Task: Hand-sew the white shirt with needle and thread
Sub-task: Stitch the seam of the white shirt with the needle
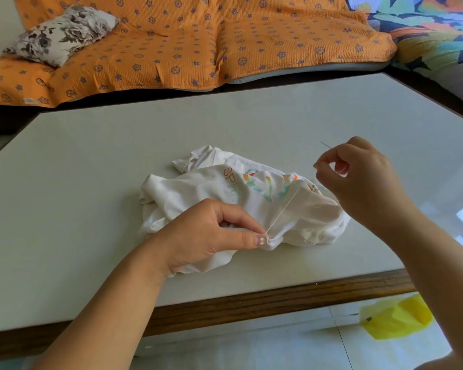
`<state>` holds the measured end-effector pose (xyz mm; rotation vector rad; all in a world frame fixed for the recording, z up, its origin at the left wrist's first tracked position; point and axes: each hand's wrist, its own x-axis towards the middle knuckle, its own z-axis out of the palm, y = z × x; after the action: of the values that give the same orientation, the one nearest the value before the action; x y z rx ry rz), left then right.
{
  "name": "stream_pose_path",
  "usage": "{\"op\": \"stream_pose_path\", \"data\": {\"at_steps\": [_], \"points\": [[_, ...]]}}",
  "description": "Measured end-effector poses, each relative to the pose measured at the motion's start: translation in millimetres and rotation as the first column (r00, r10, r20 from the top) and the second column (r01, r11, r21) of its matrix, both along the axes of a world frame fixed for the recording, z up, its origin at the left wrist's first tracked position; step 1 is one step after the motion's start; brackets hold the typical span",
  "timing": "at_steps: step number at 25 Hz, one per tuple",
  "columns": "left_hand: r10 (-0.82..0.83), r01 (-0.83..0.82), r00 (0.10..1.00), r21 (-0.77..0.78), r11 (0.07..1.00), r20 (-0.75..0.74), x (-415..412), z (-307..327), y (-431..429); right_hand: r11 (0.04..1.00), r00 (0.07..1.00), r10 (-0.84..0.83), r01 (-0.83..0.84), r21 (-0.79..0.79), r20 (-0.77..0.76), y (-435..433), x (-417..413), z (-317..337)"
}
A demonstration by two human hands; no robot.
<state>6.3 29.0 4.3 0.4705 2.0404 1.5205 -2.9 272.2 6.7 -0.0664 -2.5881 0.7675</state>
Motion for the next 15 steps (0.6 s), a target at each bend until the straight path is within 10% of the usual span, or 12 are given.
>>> {"op": "stream_pose_path", "data": {"at_steps": [15], "points": [[-0.009, 0.008, 1.000, -0.049, 0.999, -0.014, 0, 1, -2, 0.993, 0.985, -0.109, 0.113, -0.024, 0.132, 7, -8, 0]]}}
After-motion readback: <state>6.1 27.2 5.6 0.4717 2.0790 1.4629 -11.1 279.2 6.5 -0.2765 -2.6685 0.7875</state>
